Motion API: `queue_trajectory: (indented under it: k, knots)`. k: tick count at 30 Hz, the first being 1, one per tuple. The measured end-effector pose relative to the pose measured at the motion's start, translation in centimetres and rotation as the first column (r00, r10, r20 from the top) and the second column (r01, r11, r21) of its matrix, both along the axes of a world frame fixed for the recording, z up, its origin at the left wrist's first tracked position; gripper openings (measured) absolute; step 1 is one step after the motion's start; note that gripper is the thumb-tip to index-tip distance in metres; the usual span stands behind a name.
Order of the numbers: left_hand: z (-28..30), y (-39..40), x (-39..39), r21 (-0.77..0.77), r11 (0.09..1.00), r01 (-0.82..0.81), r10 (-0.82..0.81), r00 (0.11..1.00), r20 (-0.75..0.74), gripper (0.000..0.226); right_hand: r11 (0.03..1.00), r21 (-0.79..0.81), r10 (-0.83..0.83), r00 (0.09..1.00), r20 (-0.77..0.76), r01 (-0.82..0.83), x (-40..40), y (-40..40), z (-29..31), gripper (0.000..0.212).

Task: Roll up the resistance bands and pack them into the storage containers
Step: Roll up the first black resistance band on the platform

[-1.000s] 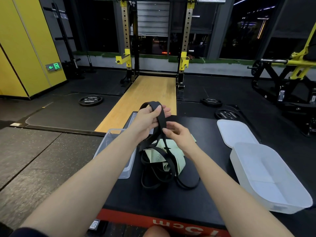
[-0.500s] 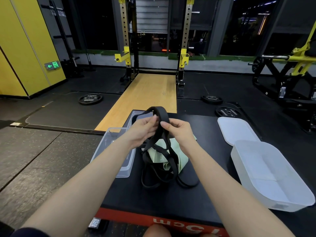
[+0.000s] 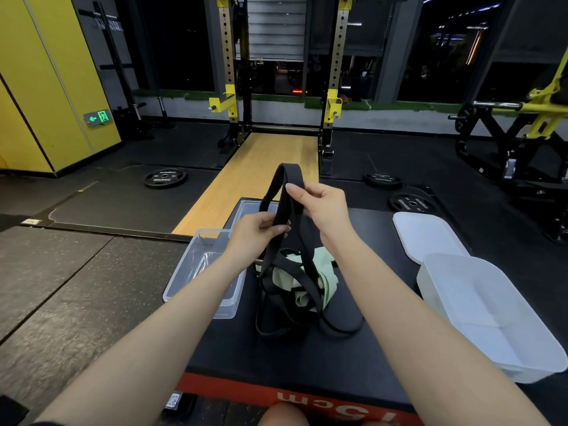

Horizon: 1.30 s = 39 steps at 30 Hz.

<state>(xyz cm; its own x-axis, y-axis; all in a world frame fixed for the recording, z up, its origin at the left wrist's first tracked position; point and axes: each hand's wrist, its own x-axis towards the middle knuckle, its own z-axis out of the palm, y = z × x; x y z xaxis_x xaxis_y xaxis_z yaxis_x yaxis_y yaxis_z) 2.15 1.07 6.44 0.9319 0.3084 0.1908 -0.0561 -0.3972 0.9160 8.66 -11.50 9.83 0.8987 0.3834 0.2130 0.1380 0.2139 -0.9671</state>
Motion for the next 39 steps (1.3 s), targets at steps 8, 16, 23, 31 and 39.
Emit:
queue_trajectory:
  k: [8, 16, 23, 31, 39]
  knots:
    - [1.3, -1.7, -0.7, -0.061, 0.996, 0.067, -0.067, 0.998, 0.004, 0.017, 0.992, 0.009, -0.127, 0.991, -0.043, 0.127, 1.0, -0.5, 0.5, 0.011]
    - [2.3, -3.2, -0.4, -0.162, 0.98, 0.112, -0.104, 0.993, 0.054, 0.032, 0.988, -0.02, -0.15, 0.988, 0.022, 0.151, 1.3, -0.1, 2.4, 0.015]
    - [2.6, -3.2, 0.1, -0.087, 0.994, 0.059, -0.056, 0.998, 0.039, 0.014, 0.995, -0.1, 0.01, 0.999, -0.049, -0.015, 1.2, -1.1, 0.6, 0.032]
    - [5.4, -3.0, 0.4, -0.267, 0.957, 0.114, -0.089, 0.991, 0.104, 0.022, 0.939, -0.177, 0.28, 0.955, -0.099, -0.294, -0.3, -2.9, -4.6, 0.047]
    - [7.1, -3.5, 0.5, -0.275, 0.94, 0.2, -0.16, 0.974, 0.16, 0.016, 0.96, -0.028, 0.277, 0.96, -0.033, -0.278, -0.8, -3.8, -4.6, 0.023]
